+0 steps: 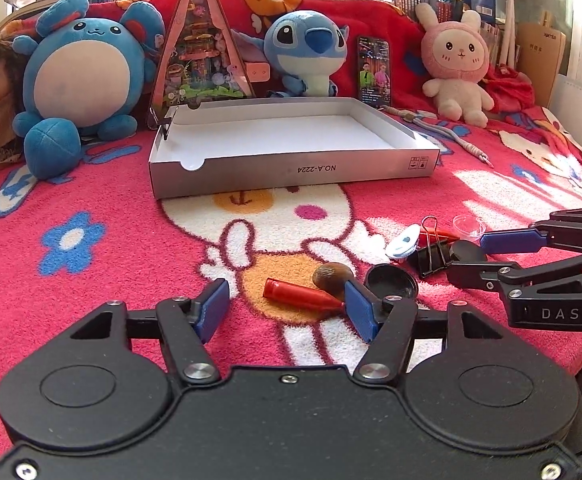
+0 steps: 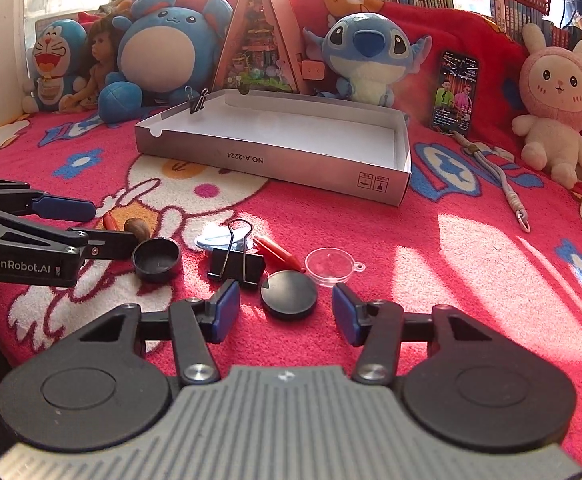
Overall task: Organize rigid objects
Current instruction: 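Grasp the red crayon with the left tool while the right tool grasps a black disc, then carry the crayon and disc into the white box and open both tools, then lift both open tools up out of the box, then grasp the black round lid with the left tool while the right tool grasps the clear plastic cup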
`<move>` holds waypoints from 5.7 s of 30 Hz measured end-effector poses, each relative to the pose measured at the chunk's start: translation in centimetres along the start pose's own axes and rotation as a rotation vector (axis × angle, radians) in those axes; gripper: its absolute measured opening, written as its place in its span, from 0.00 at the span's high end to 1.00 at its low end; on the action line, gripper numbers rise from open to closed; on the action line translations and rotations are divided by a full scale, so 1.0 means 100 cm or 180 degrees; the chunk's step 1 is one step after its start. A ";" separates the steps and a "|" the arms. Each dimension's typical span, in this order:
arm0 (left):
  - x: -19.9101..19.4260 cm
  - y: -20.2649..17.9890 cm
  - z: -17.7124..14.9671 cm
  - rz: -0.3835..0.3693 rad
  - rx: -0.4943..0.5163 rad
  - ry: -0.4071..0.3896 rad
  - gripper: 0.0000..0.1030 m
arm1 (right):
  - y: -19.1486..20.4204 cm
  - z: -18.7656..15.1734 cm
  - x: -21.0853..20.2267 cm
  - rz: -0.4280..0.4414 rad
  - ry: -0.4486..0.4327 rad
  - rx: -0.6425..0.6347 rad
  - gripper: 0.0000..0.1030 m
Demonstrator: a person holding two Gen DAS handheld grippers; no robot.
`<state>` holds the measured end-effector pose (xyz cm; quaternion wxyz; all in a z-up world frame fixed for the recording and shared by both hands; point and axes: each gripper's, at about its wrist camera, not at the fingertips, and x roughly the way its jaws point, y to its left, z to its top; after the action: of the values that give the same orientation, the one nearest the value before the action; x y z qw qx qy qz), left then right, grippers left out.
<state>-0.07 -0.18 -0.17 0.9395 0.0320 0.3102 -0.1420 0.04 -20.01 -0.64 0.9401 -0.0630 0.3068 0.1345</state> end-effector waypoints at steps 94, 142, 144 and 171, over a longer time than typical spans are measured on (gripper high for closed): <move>0.111 0.048 0.146 0.0300 -0.0443 0.0255 0.26 | -0.078 0.135 0.121 0.0051 0.0491 0.0999 0.40; 0.014 -0.015 0.032 -0.0240 -0.0055 0.0261 0.74 | -0.022 0.006 -0.001 -0.0135 -0.0330 -0.0304 0.23; 0.014 -0.016 0.031 -0.0221 -0.0035 0.0251 0.74 | -0.024 0.007 -0.001 -0.0108 -0.0312 -0.0250 0.26; 0.017 -0.012 0.032 -0.0145 -0.0131 0.0242 0.81 | -0.023 0.005 0.004 -0.0089 -0.0243 0.0037 0.61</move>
<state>2.69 -2.22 1.46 0.9240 0.0110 0.3492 -0.1557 1.30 -22.04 -0.37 0.9533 -0.0565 0.2705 0.1218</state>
